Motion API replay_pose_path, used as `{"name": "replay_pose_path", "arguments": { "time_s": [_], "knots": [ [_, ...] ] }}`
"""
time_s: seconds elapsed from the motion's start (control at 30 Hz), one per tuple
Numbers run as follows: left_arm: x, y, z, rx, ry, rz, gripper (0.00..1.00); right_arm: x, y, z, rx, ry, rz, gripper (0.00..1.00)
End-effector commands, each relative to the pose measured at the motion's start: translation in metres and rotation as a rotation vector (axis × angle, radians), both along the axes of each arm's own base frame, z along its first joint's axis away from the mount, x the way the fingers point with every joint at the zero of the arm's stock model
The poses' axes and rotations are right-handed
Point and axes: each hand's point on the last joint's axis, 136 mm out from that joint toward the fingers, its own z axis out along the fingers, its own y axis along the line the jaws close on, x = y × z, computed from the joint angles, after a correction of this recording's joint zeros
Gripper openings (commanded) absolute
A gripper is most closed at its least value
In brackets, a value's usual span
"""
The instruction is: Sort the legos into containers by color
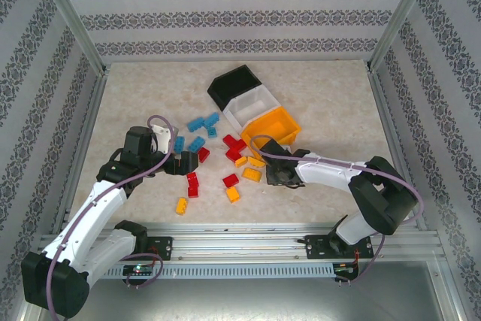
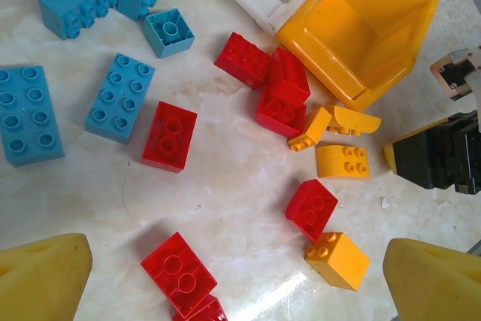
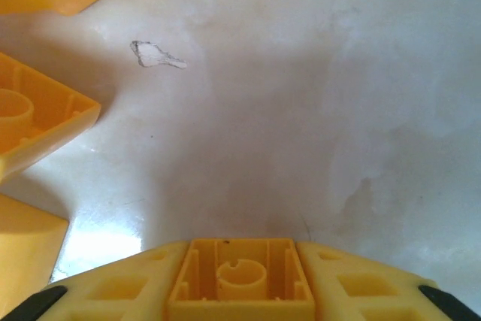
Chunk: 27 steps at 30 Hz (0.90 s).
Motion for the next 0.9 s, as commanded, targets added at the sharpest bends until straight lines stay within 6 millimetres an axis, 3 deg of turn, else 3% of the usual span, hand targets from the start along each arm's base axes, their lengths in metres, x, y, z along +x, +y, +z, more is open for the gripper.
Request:
{"name": "replay_pose_path", "arguments": {
  "time_s": [0.0,0.27,0.53,0.87],
  "knots": [
    [-0.001,-0.003,-0.002,0.015,-0.010,-0.018,1.00,0.002,0.002,0.002,0.023,-0.015,-0.011,0.40],
    [-0.003,-0.006,-0.001,0.013,-0.011,-0.034,1.00,0.004,0.002,0.025,0.061,-0.064,-0.020,0.37],
    [-0.005,-0.011,-0.001,0.004,-0.010,-0.053,1.00,0.008,0.002,0.071,0.112,-0.151,-0.014,0.35],
    [-0.018,-0.034,0.007,-0.059,-0.027,-0.162,1.00,0.010,0.008,0.116,0.215,-0.228,-0.009,0.36]
  ]
}}
